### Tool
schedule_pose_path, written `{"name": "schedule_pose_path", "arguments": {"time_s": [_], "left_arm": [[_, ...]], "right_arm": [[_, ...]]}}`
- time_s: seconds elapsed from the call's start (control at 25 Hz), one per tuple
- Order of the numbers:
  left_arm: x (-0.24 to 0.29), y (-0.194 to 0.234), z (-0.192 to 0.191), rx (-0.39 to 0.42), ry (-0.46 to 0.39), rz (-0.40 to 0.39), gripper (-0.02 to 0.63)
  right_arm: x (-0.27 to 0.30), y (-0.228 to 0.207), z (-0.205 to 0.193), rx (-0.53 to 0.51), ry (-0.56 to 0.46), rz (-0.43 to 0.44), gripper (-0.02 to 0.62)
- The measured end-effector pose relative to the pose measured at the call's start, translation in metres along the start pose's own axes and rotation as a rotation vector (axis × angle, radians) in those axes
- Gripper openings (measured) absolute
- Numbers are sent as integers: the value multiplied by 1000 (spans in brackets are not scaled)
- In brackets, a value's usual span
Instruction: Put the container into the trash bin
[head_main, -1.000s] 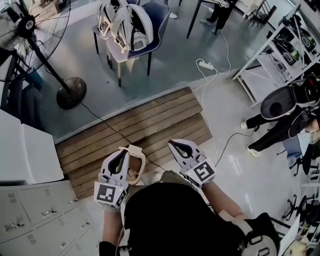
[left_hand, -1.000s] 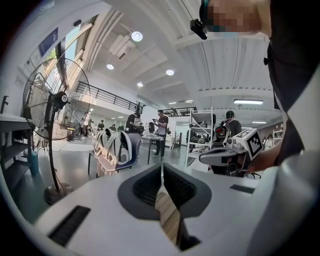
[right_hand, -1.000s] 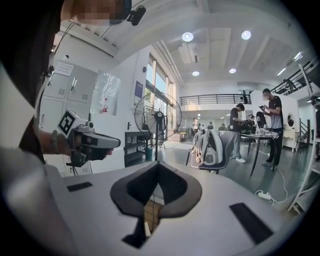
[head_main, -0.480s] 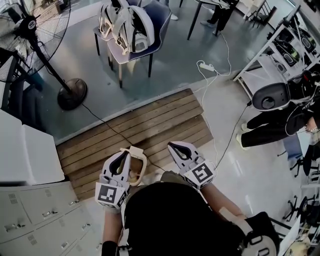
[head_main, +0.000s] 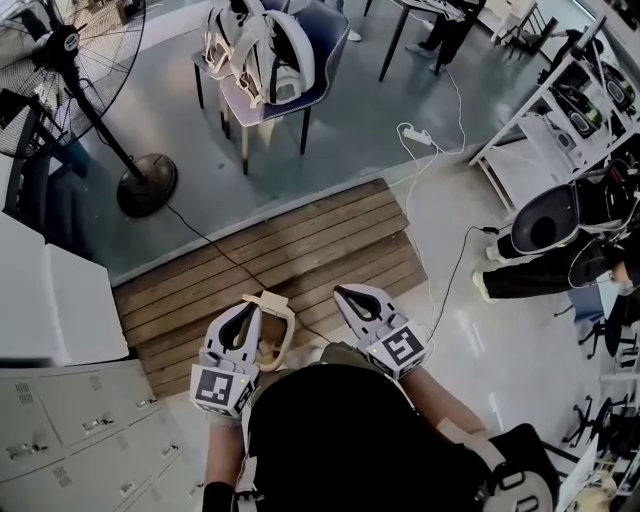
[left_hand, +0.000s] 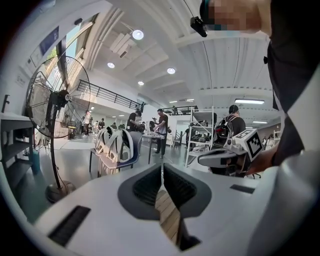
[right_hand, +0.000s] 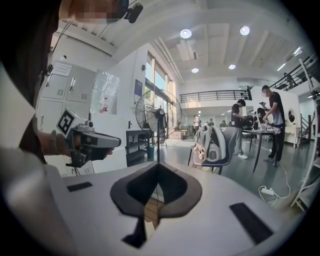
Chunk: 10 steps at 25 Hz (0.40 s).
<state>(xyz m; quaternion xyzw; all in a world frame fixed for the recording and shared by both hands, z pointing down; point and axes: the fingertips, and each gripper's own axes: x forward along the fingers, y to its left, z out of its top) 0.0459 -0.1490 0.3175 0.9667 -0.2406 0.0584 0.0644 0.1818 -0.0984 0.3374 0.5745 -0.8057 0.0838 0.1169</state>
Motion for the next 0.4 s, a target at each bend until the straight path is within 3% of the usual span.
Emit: {"name": "schedule_pose_path", "arguments": {"time_s": [0.4], "left_arm": [[-7, 1, -10, -3, -19, -13, 8]], "right_arm": [[1, 5, 3, -11, -2, -6, 15]]}}
